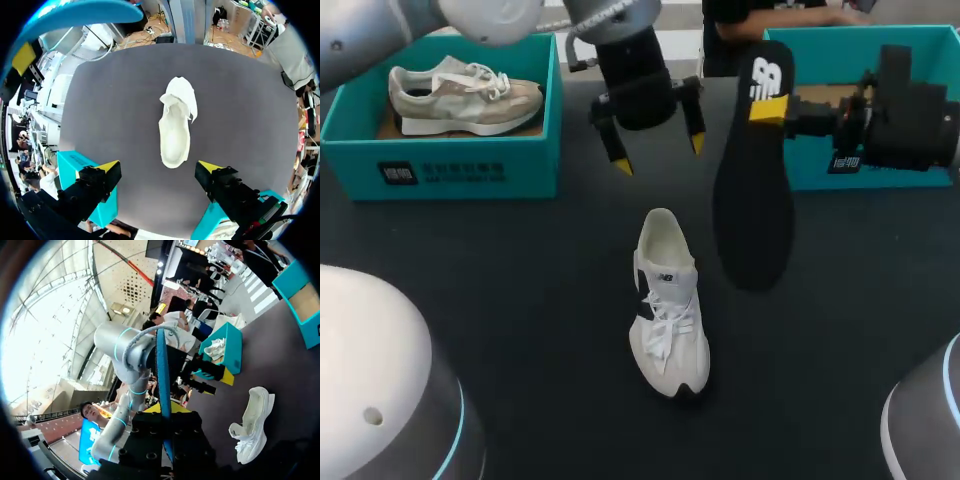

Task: Take the shoe out of the shoebox, open the shoe tongue, remove and reinsert the insole, then place the shoe into the shoebox

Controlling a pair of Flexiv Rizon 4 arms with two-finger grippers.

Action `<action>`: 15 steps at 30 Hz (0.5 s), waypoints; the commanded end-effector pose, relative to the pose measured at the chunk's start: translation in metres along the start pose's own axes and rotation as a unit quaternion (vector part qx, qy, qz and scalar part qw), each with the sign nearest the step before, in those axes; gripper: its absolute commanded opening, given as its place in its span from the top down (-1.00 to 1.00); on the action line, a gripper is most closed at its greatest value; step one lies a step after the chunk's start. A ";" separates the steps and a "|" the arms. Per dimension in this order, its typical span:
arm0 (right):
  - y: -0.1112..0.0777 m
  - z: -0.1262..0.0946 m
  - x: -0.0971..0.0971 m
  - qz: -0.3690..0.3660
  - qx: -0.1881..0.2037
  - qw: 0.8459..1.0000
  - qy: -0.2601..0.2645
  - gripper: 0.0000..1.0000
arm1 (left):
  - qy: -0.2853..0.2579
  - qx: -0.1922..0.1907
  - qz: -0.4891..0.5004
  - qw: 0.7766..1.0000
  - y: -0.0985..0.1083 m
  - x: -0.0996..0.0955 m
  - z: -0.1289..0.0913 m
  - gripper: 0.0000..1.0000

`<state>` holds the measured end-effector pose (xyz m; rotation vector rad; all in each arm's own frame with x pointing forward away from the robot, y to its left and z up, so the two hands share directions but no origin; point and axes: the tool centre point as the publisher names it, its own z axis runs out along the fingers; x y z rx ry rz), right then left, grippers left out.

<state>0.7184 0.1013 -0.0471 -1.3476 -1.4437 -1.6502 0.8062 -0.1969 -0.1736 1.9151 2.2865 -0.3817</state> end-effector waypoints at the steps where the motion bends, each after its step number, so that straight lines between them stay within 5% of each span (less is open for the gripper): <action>1: 0.007 -0.009 -0.030 0.035 0.005 0.999 -0.002 1.00 | -0.170 -0.021 -0.001 0.985 -0.006 0.033 -0.017 -1.00; 9: 0.020 -0.010 -0.071 0.116 0.013 0.993 -0.021 1.00 | -0.242 -0.020 0.005 0.970 -0.008 0.050 -0.038 -1.00; 15: 0.025 -0.008 -0.082 0.141 -0.011 0.989 -0.035 1.00 | -0.247 0.010 0.003 0.969 -0.010 0.046 -0.045 -1.00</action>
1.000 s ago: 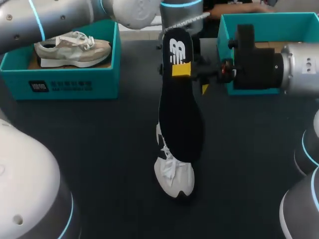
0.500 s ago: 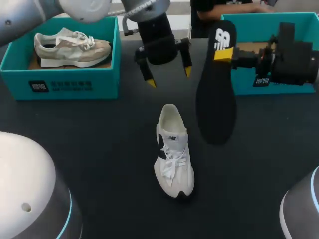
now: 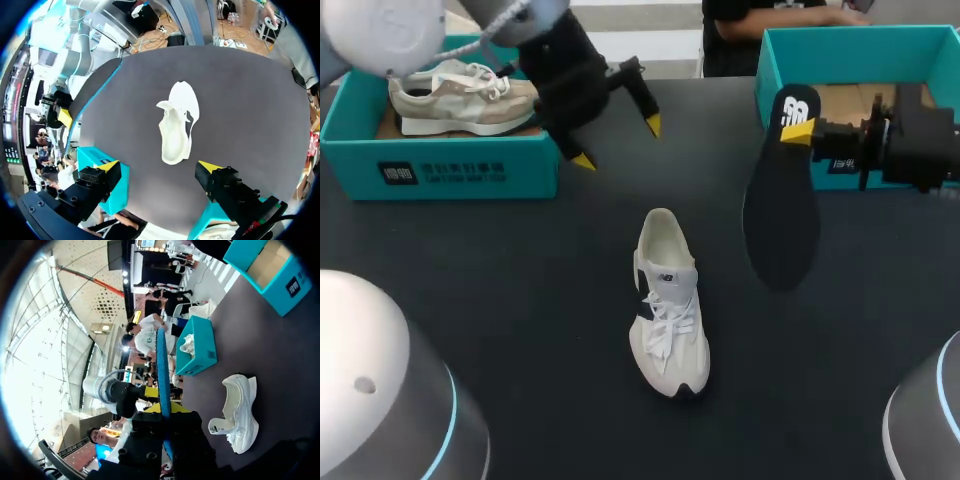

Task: Take the shoe out of the shoebox, open the shoe tongue, remove and reinsert the insole, then place the shoe into the shoebox

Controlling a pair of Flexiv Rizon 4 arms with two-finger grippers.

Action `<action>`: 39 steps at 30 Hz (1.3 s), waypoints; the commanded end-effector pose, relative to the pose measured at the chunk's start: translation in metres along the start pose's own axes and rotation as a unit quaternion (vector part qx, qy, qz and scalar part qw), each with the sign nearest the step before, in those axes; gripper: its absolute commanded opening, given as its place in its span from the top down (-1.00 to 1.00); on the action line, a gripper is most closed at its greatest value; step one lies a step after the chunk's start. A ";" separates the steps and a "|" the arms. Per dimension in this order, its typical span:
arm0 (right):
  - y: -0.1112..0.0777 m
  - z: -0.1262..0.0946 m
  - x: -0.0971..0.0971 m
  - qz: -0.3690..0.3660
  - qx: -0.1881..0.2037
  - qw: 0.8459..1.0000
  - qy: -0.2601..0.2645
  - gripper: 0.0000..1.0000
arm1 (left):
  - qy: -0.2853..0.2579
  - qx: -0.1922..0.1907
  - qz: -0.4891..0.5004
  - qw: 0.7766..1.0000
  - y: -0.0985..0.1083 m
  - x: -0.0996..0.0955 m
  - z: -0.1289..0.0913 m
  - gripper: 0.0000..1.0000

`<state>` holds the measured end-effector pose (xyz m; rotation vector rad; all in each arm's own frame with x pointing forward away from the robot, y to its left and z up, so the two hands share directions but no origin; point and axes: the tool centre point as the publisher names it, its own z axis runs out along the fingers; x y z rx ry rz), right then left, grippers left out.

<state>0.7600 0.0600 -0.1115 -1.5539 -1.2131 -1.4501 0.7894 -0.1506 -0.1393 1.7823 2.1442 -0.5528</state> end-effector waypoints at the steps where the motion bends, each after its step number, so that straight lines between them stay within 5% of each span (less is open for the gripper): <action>1: 0.002 0.012 0.001 0.000 -0.001 1.000 0.000 1.00 | -0.142 0.011 -0.001 0.990 0.003 0.008 -0.002 -1.00; 15: 0.002 0.012 0.001 0.000 -0.001 1.000 0.000 1.00 | -0.142 0.011 -0.001 0.990 0.003 0.008 -0.002 -1.00; 19: 0.004 0.016 -0.001 0.009 -0.002 1.000 0.006 1.00 | -0.282 0.016 0.044 0.958 -0.009 0.013 0.008 -1.00; 26: 0.023 0.032 -0.009 0.052 0.018 0.998 0.026 1.00 | -0.425 -0.005 0.099 0.900 -0.018 0.004 -0.001 -1.00; 39: 0.030 0.061 -0.019 0.104 0.054 0.992 0.043 1.00 | -0.543 -0.025 0.093 0.834 -0.034 -0.011 0.004 -1.00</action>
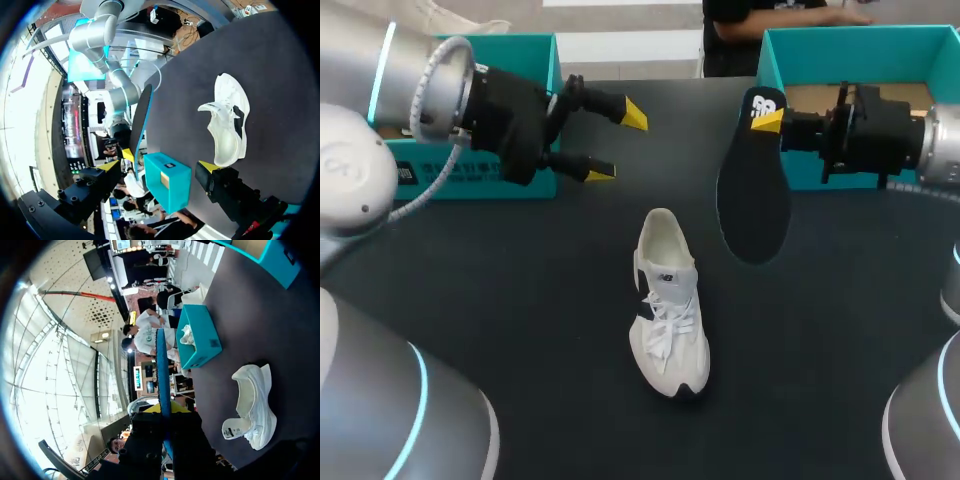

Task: Take the shoe out of the shoebox, open the shoe tongue, remove and reinsert the insole, then place the shoe into the shoebox

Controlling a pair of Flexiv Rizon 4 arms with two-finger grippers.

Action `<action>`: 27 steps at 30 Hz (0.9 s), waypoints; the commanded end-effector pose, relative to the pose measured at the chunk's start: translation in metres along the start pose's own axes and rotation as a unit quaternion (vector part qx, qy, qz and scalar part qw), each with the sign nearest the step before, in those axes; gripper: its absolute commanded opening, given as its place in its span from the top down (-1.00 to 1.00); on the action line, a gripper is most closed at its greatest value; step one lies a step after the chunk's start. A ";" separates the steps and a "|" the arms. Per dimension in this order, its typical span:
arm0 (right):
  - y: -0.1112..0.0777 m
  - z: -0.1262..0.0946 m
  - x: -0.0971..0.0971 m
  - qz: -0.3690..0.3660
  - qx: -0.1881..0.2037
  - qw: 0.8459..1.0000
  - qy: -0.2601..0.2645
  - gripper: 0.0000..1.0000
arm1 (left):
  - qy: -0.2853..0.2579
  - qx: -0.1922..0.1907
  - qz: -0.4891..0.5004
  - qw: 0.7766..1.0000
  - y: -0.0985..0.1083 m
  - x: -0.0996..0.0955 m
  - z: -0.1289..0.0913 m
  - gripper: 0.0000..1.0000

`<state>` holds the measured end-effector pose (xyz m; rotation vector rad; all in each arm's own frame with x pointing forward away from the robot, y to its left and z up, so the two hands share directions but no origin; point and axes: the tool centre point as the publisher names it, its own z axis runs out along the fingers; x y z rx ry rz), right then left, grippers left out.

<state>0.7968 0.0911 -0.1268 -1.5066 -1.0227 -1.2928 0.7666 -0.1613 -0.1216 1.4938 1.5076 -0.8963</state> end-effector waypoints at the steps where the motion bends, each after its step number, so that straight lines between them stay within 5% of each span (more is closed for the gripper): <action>1: 0.012 0.019 -0.008 0.004 0.014 1.000 0.006 1.00 | -0.247 -0.035 0.003 0.968 -0.011 0.009 0.014 -1.00; 14: 0.010 0.047 -0.016 0.019 0.040 0.999 0.012 1.00 | -0.266 -0.033 -0.019 0.963 -0.013 0.008 0.031 -1.00; 27: 0.000 0.056 -0.020 0.022 0.040 0.999 0.007 1.00 | -0.204 -0.026 0.003 0.979 -0.015 0.012 0.035 -1.00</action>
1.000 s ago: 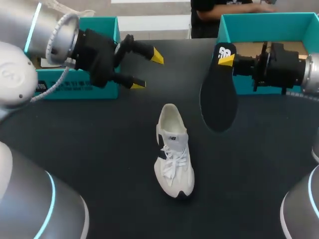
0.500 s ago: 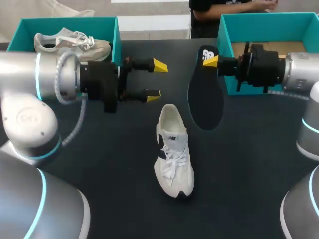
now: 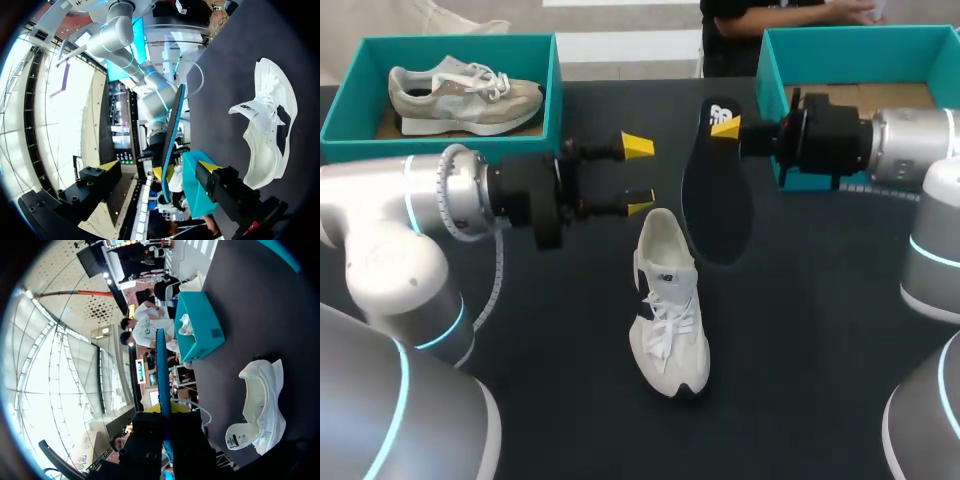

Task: Take the shoe out of the shoebox, open the shoe tongue, remove and reinsert the insole, then place the shoe into the shoebox

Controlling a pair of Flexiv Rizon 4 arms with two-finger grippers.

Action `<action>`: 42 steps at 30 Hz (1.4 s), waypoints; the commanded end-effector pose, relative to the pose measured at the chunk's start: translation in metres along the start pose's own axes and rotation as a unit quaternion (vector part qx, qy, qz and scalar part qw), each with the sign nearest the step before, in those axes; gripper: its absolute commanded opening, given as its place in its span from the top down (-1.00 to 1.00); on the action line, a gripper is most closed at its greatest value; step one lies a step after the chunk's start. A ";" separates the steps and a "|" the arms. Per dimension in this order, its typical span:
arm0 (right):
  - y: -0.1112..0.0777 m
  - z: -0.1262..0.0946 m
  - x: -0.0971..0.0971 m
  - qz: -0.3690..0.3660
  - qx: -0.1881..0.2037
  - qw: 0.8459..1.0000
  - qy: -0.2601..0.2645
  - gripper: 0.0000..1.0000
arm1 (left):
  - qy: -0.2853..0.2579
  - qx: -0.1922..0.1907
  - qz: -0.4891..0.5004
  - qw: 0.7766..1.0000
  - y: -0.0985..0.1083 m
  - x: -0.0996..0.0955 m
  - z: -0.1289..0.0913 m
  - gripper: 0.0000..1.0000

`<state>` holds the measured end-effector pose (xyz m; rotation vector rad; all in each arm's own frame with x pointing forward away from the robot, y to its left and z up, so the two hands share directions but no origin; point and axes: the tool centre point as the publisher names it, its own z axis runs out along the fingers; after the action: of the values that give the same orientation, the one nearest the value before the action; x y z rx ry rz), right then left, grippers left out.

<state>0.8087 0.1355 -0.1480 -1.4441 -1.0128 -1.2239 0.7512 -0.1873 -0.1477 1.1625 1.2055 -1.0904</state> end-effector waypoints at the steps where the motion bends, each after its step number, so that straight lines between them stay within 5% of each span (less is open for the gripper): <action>1: -0.001 0.010 -0.003 0.003 0.001 1.000 -0.003 1.00 | 0.011 0.004 0.006 1.000 0.003 0.003 0.003 -1.00; 11: -0.003 0.037 -0.008 0.020 0.034 0.999 0.000 1.00 | 0.004 0.029 0.027 0.999 0.005 0.014 0.031 -0.99; 14: -0.005 0.044 -0.009 0.023 0.043 0.999 -0.002 1.00 | 0.004 0.032 0.027 0.999 0.007 0.015 0.038 -0.80; 15: -0.005 0.046 -0.008 0.023 0.044 0.999 -0.002 1.00 | 0.005 0.034 0.027 0.999 0.007 0.015 0.040 -0.54; 17: -0.005 0.049 -0.008 0.023 0.047 0.999 -0.002 1.00 | 0.010 0.036 0.029 0.999 0.006 0.018 0.043 -0.41; 19: -0.004 0.050 -0.009 0.023 0.048 0.999 -0.002 1.00 | 0.011 0.036 0.029 0.999 0.006 0.019 0.044 0.01; 25: -0.003 0.052 -0.011 0.025 0.045 0.999 -0.003 1.00 | 0.018 0.035 0.025 0.999 0.005 0.024 0.041 0.43; 29: -0.003 0.053 -0.012 0.027 0.042 0.999 -0.004 1.00 | 0.017 0.031 0.023 0.999 0.006 0.026 0.042 1.00; 38: -0.007 0.054 -0.011 -0.005 0.033 0.999 -0.005 1.00 | 0.012 0.036 0.007 0.999 0.003 0.027 0.044 1.00; 39: -0.007 0.053 -0.011 -0.009 0.034 0.999 -0.001 0.65 | 0.011 0.038 0.002 0.999 0.002 0.026 0.042 1.00; 40: -0.009 0.051 -0.011 -0.024 0.045 0.999 -0.009 -0.93 | 0.011 0.038 0.001 0.999 0.002 0.024 0.039 1.00; 42: -0.011 0.046 -0.009 -0.052 0.040 0.998 -0.014 -1.00 | 0.010 0.038 0.000 0.999 0.000 0.021 0.034 1.00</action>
<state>0.8079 0.1887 -0.1603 -1.3595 -1.1275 -1.2143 0.7592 -0.2281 -0.1717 1.2317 1.1874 -1.1368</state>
